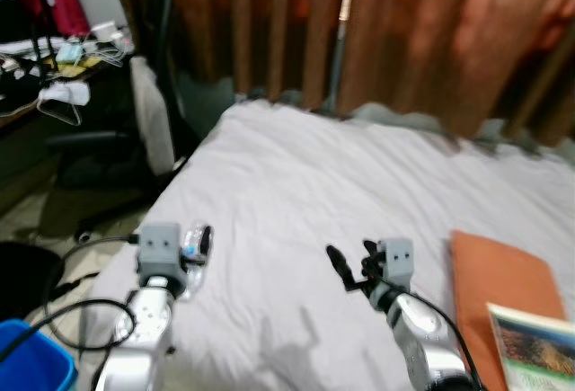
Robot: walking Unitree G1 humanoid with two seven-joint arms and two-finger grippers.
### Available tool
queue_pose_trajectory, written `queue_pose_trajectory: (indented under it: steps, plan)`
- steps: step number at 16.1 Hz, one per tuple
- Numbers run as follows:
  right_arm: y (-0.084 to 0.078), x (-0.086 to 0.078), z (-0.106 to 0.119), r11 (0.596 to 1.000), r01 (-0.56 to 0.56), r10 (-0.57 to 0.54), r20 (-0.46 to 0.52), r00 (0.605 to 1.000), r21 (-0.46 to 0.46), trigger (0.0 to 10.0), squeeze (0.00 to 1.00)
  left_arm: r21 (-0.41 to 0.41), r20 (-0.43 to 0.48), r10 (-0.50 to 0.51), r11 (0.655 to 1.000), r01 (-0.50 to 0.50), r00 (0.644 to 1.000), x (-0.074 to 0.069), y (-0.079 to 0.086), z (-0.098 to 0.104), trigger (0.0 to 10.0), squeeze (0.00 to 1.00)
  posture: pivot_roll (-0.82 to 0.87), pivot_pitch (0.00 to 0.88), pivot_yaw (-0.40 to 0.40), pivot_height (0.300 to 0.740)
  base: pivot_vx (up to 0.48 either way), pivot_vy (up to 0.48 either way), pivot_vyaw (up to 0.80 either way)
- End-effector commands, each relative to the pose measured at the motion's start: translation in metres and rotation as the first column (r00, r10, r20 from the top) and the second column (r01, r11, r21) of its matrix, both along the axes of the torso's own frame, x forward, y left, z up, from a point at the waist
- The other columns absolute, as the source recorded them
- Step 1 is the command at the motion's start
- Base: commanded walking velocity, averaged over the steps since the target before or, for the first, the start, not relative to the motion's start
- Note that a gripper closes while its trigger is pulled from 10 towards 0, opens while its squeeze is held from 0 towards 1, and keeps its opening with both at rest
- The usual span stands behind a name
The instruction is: Clean up the room
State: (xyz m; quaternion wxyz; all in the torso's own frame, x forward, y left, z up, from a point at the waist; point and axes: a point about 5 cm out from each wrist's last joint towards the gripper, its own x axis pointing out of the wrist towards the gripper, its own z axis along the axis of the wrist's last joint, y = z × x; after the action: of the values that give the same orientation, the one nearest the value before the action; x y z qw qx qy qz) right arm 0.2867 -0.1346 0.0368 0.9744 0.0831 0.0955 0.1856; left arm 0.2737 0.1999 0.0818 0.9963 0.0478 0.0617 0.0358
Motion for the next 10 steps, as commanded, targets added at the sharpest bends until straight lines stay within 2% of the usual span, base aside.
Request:
queue_pose_trajectory:
  steps: [1,2,3,4,6,7,8,10]
  plan:
    - [0.0,-0.012,0.0,0.998,-0.06,0.059,-0.015,0.998,-0.008,10.0,0.0,0.044,-0.073,0.083,0.996,-0.08,0.994,0.006,0.024,-0.012,10.0,0.0,0.15,0.119,-0.089,0.74,0.0,0.0,0.0]
    - [-0.002,-0.018,-0.001,0.998,-0.067,0.067,-0.022,0.997,-0.012,10.0,0.0,0.062,-0.091,0.088,0.995,-0.083,0.992,0.01,0.029,-0.016,10.0,0.0,0.14,0.138,-0.093,0.74,0.0,0.0,0.0]
    - [-0.01,-0.03,-0.004,0.996,-0.082,0.081,-0.044,0.996,-0.034,10.0,0.0,0.072,-0.135,0.102,0.993,-0.092,0.986,0.021,0.038,-0.024,10.0,0.0,0.11,0.178,-0.106,0.74,0.0,0.0,0.0]
    - [-0.024,-0.05,-0.003,0.993,-0.095,0.09,-0.063,0.994,-0.072,10.0,0.0,0.066,-0.142,0.113,0.992,-0.105,0.983,0.033,0.044,-0.022,10.0,0.0,0.04,0.24,-0.129,0.74,0.0,0.0,0.0]
    - [-0.03,-0.061,-0.002,0.989,-0.104,0.096,-0.075,0.993,-0.109,10.0,0.0,0.082,-0.101,0.11,0.991,-0.102,0.989,0.042,0.044,-0.012,10.0,0.0,0.0,0.256,-0.13,0.74,0.0,0.0,0.0]
    - [-0.03,-0.061,0.004,0.992,-0.075,0.07,-0.059,0.996,-0.097,10.0,0.0,0.078,-0.04,0.055,0.996,-0.052,0.998,0.032,0.031,-0.006,10.0,0.0,0.0,0.246,-0.115,0.74,0.0,0.0,0.0]
    - [-0.024,-0.058,0.011,0.996,-0.055,0.053,-0.033,0.998,-0.067,10.0,0.0,0.073,0.007,0.0,0.997,0.0,1.0,0.017,0.021,-0.003,10.0,0.0,0.03,0.221,-0.088,0.74,0.0,0.0,0.0]
    - [-0.018,-0.051,0.013,0.999,-0.033,0.031,-0.03,0.999,-0.04,10.0,0.0,0.051,0.036,-0.027,0.998,0.026,0.999,0.003,0.02,0.001,10.0,0.0,0.1,0.178,-0.061,0.74,0.0,0.0,-0.29]
